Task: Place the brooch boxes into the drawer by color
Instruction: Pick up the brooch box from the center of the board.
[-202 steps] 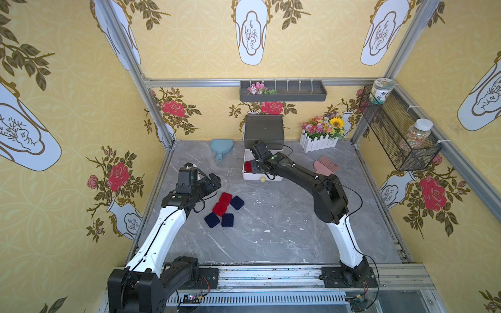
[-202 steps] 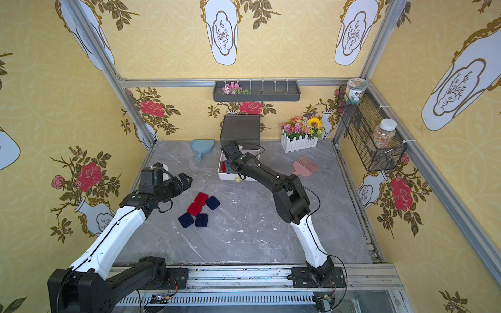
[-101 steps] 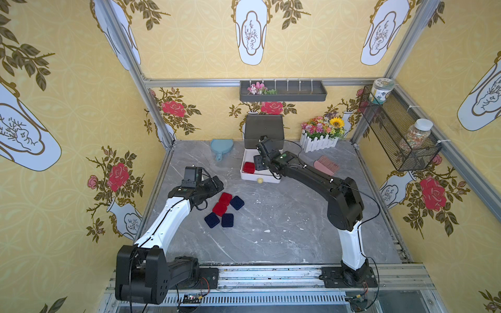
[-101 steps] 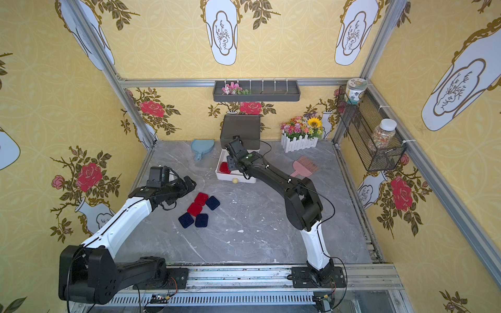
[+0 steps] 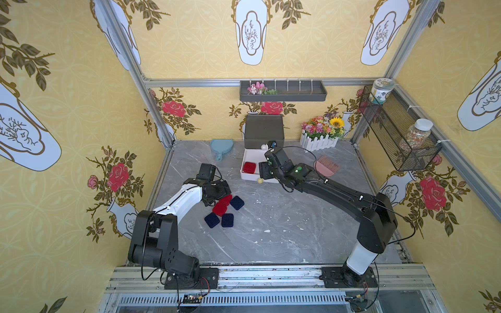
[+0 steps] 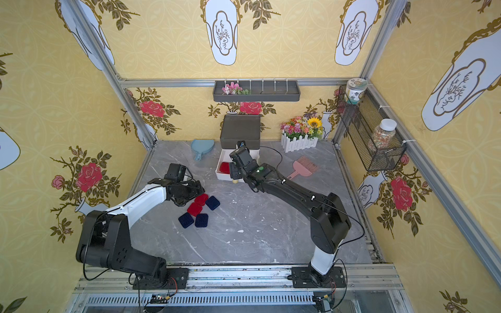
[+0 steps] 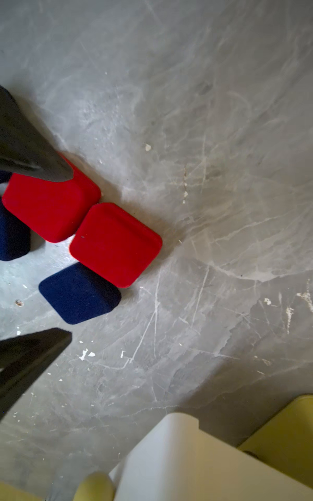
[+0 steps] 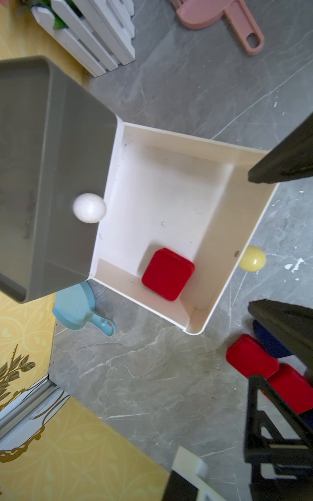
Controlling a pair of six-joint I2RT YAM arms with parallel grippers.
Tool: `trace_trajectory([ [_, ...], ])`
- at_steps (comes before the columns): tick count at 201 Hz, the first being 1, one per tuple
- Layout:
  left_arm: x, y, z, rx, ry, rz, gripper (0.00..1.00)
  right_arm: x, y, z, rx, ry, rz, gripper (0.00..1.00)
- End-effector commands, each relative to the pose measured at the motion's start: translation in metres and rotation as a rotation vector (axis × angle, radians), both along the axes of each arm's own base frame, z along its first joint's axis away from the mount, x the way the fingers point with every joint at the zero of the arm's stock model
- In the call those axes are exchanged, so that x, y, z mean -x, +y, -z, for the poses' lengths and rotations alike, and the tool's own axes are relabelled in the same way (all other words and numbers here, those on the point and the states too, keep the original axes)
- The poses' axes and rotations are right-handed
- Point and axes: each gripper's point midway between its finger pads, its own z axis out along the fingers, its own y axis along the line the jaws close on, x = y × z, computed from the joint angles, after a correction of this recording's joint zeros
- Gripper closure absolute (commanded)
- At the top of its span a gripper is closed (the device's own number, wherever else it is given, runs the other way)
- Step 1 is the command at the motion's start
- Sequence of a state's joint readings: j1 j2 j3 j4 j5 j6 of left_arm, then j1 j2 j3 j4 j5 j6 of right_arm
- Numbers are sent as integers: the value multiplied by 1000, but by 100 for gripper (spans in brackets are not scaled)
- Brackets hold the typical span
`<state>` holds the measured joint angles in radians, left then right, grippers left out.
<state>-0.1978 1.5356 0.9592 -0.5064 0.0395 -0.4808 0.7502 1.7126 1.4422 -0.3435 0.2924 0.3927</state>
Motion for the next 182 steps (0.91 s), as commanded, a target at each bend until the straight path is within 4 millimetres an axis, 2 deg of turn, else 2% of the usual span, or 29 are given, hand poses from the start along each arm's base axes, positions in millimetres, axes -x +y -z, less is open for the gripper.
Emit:
trace_trajectory([
  [1,-3,9,11,-70,41,-6,10,4,-7,-1,-36,-8,33,27],
  [22,-6,8,18,-80,68,10,10,13,-16,9,-27,11,38,27],
  [55,-6,2,26,-82,96,32,10,17,-28,21,-13,33,57,26],
  [148,-5,-4,53,-110,177,63,9,20,-34,32,-1,57,61,25],
  [182,-4,-6,59,-113,193,73,13,21,-37,33,0,58,68,25],
])
